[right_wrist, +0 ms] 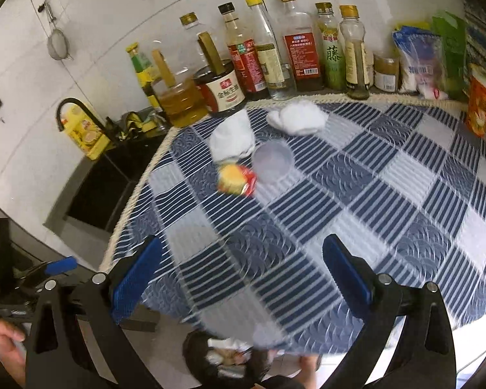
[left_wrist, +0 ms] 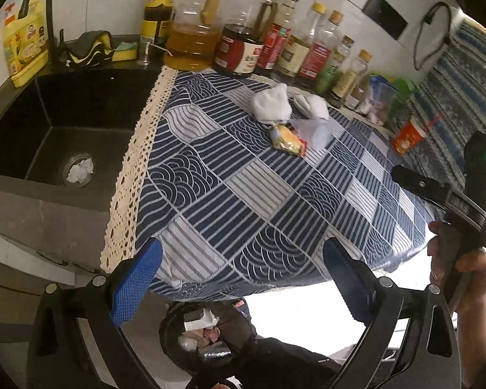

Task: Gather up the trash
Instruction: 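Raise both tools from the bin back toward the counter, then grasp the clear plastic cup on the tablecloth with the right tool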

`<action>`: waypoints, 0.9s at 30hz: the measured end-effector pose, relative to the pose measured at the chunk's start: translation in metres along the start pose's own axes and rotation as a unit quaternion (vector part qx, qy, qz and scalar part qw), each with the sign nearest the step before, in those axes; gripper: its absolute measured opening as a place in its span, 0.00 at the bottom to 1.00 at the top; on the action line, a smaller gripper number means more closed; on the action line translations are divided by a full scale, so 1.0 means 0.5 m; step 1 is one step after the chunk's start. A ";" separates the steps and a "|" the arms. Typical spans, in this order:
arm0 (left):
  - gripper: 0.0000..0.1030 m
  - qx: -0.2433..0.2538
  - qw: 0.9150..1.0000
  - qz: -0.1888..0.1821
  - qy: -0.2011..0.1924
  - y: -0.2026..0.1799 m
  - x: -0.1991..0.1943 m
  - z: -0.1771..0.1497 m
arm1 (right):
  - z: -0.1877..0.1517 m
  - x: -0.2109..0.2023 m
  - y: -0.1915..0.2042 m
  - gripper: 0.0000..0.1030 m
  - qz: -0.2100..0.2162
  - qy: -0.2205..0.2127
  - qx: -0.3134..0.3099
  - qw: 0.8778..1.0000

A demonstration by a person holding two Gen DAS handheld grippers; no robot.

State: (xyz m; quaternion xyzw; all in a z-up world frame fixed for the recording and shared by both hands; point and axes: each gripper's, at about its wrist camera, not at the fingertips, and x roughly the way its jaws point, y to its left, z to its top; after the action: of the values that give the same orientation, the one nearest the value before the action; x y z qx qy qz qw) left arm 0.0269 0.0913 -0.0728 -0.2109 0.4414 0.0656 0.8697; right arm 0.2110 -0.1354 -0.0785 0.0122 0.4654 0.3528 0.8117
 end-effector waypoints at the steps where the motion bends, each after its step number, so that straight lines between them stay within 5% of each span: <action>1: 0.93 -0.003 1.000 0.003 0.001 -0.003 0.004 0.005 | 0.012 0.016 -0.007 0.95 0.005 0.006 0.005 1.000; 14: 0.93 -0.029 0.998 0.054 0.015 -0.038 0.038 0.056 | 0.125 0.153 -0.100 0.95 0.048 0.050 0.051 0.996; 27: 0.93 -0.048 0.995 0.077 0.038 -0.068 0.101 0.078 | 0.173 0.247 -0.098 0.94 0.071 0.072 0.032 0.994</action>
State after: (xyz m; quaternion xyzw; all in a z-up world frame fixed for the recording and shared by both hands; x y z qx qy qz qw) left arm 0.0963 0.0734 -0.0820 -0.2203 0.4853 0.1459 0.8335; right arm 0.3439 -0.0733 -0.1386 0.0456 0.5316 0.3941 0.7484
